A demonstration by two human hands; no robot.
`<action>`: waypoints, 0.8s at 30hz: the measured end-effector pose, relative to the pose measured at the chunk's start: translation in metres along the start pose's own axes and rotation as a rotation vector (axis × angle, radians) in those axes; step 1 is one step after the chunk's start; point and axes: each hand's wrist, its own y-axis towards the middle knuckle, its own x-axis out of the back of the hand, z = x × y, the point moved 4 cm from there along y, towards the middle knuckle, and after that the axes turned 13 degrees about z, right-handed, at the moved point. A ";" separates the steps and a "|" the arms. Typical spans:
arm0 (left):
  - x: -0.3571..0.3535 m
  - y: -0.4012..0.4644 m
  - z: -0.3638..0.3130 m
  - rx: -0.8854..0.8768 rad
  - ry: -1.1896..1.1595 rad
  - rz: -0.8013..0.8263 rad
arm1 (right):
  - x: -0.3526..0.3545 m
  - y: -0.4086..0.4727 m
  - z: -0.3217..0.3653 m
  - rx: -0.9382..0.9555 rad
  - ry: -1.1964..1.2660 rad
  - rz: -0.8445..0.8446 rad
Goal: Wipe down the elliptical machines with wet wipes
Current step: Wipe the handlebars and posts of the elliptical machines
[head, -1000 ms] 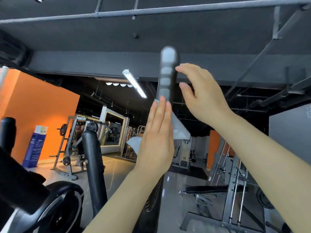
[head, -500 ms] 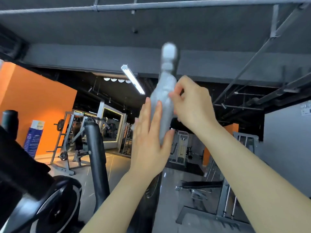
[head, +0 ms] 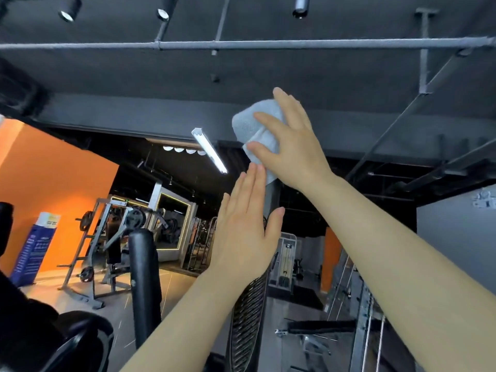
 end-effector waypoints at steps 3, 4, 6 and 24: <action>-0.003 -0.002 0.005 0.007 -0.039 -0.014 | -0.005 0.004 0.004 -0.070 0.108 -0.030; -0.005 -0.002 0.007 0.024 -0.017 -0.003 | -0.006 0.008 0.006 -0.076 0.079 -0.033; -0.004 -0.002 0.008 0.040 0.088 -0.007 | -0.004 0.019 0.004 -0.064 0.019 -0.014; 0.042 0.055 -0.019 0.094 -0.053 -0.191 | 0.027 -0.025 -0.021 0.088 -0.050 0.072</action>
